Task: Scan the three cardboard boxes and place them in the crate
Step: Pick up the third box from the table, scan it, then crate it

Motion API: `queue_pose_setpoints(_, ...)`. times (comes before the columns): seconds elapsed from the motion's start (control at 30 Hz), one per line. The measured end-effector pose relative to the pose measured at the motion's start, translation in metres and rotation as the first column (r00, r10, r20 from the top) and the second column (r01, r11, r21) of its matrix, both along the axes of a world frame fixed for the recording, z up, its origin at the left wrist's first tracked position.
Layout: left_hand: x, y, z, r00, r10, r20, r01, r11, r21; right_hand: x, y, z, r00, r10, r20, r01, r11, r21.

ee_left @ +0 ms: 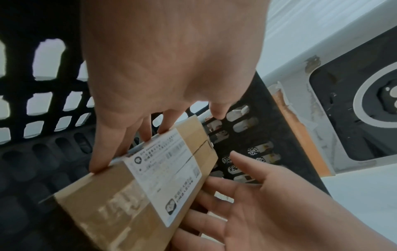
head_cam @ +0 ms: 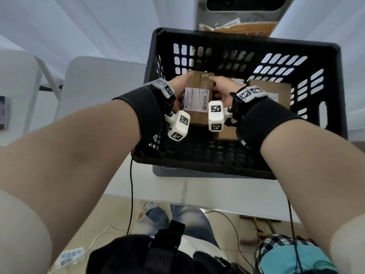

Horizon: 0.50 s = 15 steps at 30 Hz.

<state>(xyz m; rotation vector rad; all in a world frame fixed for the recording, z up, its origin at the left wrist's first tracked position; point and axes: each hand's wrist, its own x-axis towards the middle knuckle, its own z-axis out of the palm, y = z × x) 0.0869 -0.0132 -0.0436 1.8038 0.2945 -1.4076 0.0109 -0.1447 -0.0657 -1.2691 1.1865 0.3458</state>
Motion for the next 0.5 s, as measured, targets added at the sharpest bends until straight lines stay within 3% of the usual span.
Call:
queue_pose_setpoints(0.27,0.002,-0.012,-0.016,1.0,0.005,-0.004,-0.005,1.0,0.015,-0.004,-0.004,0.0,1.0,0.002,0.005,-0.003,0.982,0.189)
queue_pose_setpoints(0.4,-0.001,-0.014,-0.02,1.0,-0.018,-0.018,0.018,0.999,0.027,-0.002,-0.009,-0.018,0.999,0.035,-0.028,-0.028,0.974,0.224)
queue_pose_setpoints(0.5,-0.003,-0.016,-0.025,0.998,-0.045,-0.044,0.046,0.998,0.038,-0.005,-0.007,-0.008,0.999,0.037,-0.01,-0.034,0.97,0.239)
